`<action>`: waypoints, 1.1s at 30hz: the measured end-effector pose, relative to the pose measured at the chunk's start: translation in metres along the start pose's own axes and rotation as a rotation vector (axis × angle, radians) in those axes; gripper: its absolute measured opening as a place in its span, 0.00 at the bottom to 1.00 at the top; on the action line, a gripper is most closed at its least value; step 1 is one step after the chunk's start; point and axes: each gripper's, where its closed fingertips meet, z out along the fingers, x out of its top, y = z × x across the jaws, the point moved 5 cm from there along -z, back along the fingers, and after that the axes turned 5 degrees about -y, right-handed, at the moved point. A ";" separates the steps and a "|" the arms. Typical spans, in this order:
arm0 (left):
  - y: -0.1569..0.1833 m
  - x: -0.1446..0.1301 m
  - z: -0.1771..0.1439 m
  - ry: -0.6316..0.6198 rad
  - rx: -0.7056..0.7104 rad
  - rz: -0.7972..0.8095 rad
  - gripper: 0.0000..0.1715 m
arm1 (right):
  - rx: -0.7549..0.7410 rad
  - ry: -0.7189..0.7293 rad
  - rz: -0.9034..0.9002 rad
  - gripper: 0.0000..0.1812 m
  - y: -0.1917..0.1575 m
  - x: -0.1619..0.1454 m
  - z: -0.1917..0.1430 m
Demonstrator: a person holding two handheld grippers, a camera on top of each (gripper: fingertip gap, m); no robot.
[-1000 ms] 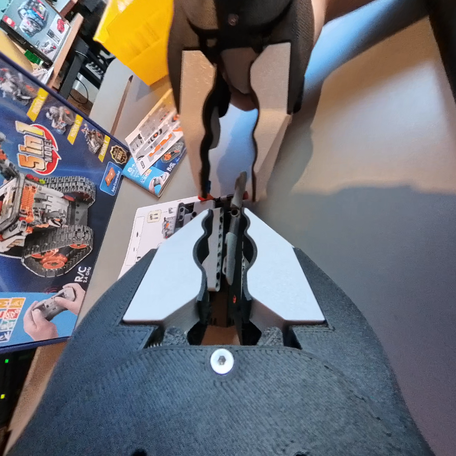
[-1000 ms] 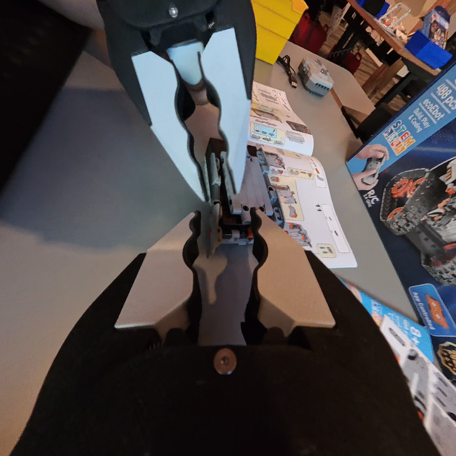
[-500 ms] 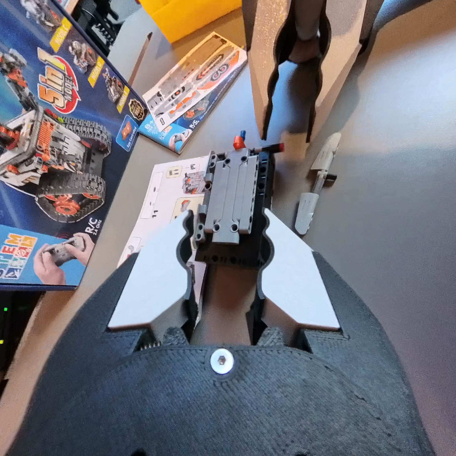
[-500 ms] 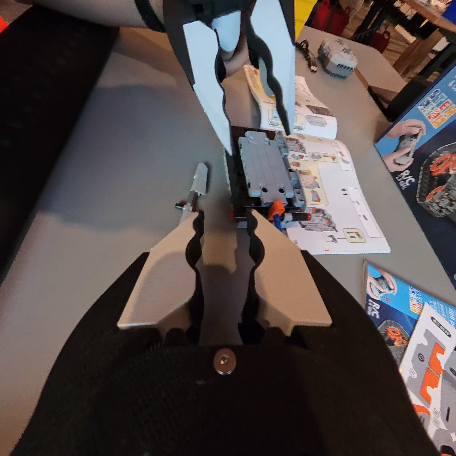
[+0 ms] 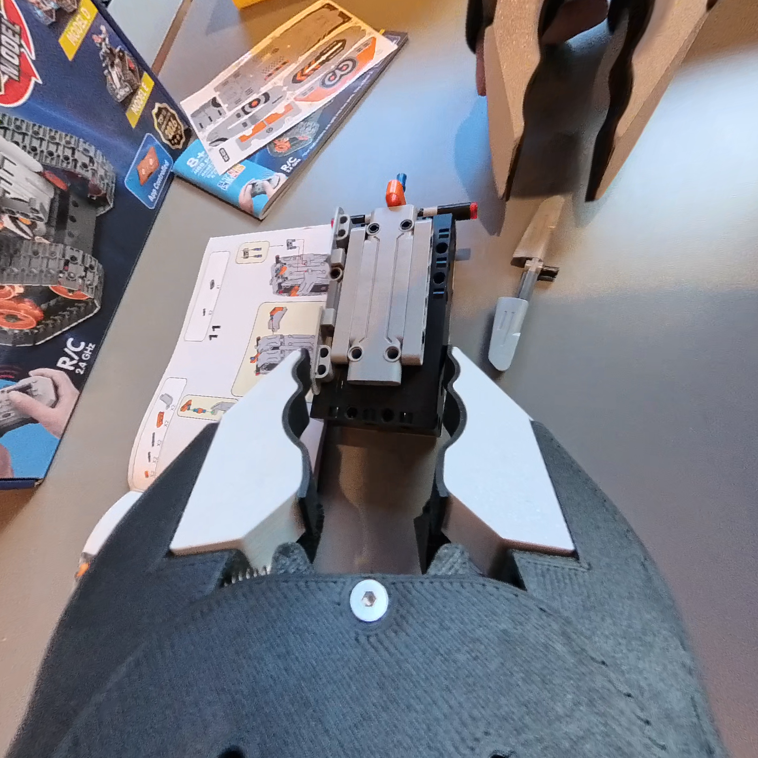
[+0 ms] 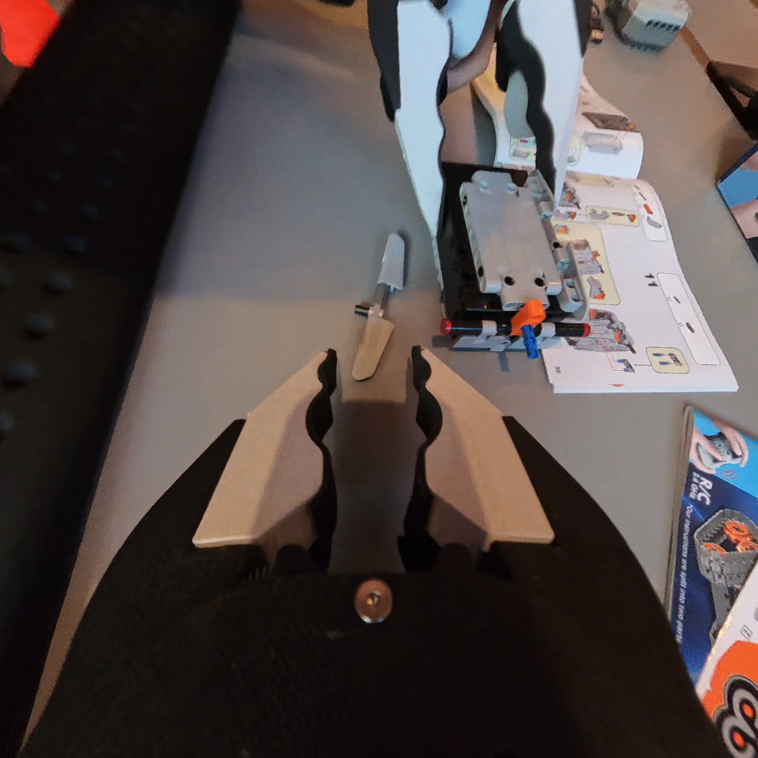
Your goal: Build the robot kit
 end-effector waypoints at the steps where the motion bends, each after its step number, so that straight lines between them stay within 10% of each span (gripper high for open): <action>1: 0.001 0.000 -0.001 0.005 -0.012 0.001 0.38 | -0.014 -0.016 -0.011 0.20 -0.003 0.000 0.002; 17: 0.035 -0.010 -0.026 -0.015 0.011 0.024 0.37 | 0.042 -0.090 0.263 0.07 -0.015 0.007 0.025; 33: 0.043 -0.014 -0.032 0.030 -0.007 0.049 0.37 | -0.386 0.091 -0.253 0.06 -0.028 0.039 -0.006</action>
